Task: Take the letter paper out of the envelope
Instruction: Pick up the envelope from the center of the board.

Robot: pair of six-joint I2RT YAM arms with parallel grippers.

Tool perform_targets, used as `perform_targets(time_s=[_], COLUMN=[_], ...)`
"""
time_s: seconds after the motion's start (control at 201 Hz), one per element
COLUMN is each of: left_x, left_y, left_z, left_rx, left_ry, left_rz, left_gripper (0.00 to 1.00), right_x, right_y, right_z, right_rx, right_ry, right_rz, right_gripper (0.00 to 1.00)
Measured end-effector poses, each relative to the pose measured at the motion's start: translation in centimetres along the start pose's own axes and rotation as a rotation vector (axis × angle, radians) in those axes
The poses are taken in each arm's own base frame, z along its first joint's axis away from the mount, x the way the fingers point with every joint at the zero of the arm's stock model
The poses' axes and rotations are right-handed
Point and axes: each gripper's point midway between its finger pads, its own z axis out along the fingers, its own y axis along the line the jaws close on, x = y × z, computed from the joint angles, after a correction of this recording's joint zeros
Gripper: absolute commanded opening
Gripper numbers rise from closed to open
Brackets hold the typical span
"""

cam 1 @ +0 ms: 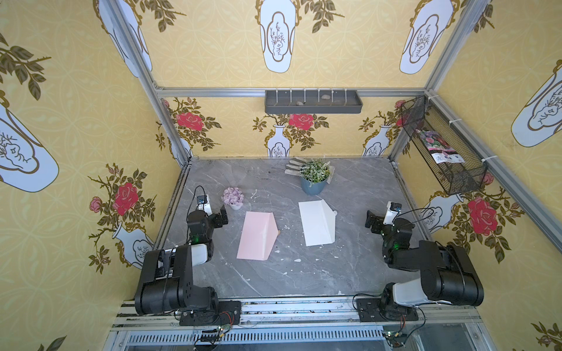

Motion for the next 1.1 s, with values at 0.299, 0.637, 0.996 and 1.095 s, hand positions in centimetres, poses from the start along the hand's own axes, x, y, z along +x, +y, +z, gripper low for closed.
perform_targets(time_s=[0.299, 0.637, 0.996, 1.095], left_x=[0.0, 0.0, -6.4, -9.3], left_y=[0.0, 0.0, -5.2, -10.3], left_z=[0.0, 0.0, -1.2, -4.3], left_rx=[0.000, -0.001, -0.006, 0.081], left_ry=[0.000, 0.001, -0.083, -0.172], left_rz=[-0.001, -0.001, 0.133, 0.195], left_gripper=[0.99, 0.99, 0.99, 0.99], right_x=[0.0, 0.0, -0.1, -0.1], right_y=[0.0, 0.0, -0.1, 0.0], right_z=[0.0, 0.0, 0.0, 0.0], right_rx=[0.000, 0.001, 0.000, -0.003], right_ry=[0.000, 0.000, -0.002, -0.002], right_rz=[0.000, 0.001, 0.001, 0.000], right_gripper=[0.97, 0.98, 0.98, 0.97])
